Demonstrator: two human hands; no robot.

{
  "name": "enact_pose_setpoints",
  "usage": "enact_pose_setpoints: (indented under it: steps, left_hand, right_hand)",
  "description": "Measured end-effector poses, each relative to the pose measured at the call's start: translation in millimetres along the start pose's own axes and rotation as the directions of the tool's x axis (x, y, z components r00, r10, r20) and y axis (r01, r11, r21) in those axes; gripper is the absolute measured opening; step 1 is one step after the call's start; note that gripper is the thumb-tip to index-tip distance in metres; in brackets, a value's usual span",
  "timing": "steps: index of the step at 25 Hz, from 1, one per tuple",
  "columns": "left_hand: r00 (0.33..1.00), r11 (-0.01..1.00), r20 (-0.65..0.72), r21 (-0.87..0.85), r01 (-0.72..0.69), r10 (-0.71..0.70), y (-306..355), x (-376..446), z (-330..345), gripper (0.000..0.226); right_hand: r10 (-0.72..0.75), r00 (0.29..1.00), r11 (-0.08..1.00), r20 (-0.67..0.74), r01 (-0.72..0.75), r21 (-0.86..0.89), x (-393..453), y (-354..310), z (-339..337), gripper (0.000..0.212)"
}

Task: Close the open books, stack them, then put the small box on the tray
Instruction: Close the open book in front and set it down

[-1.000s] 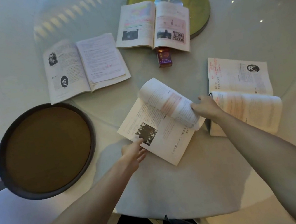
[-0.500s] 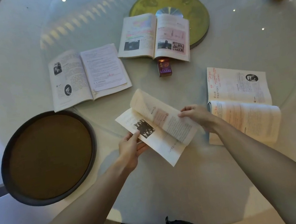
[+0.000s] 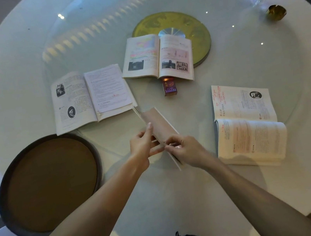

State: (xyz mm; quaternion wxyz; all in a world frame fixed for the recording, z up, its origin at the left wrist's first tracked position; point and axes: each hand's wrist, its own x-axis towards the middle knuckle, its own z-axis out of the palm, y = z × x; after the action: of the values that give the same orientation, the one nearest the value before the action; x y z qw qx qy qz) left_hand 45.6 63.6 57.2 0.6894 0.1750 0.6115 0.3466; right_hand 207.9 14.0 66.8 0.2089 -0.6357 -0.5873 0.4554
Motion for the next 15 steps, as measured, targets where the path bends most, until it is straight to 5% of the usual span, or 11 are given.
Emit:
enact_pose_setpoints:
  steps: [5, 10, 12, 15]
  left_hand:
    - [0.999, 0.979, -0.032, 0.205, -0.022, 0.029, -2, 12, -6, 0.019]
    - [0.997, 0.994, -0.052, -0.101, 0.044, -0.049, 1, 16, -12, 0.023]
    - [0.995, 0.974, -0.022, -0.209, 0.09, -0.097, 2, 14, -8, 0.027]
    - [0.987, 0.954, 0.039, -0.25, 0.163, -0.158, -5, 7, -3, 0.024]
  right_hand:
    - [0.088, 0.996, 0.996, -0.014, -0.088, -0.007, -5, -2, 22, 0.024]
    - [0.316, 0.836, 0.948, -0.448, -0.253, 0.195, -36, 10, 47, 0.057]
    - [0.406, 0.811, 0.886, -0.421, -0.236, 0.399, -56, 9, 61, 0.064]
    - [0.565, 0.802, 0.642, -0.19, -0.283, 0.713, -49, 4, 73, 0.046]
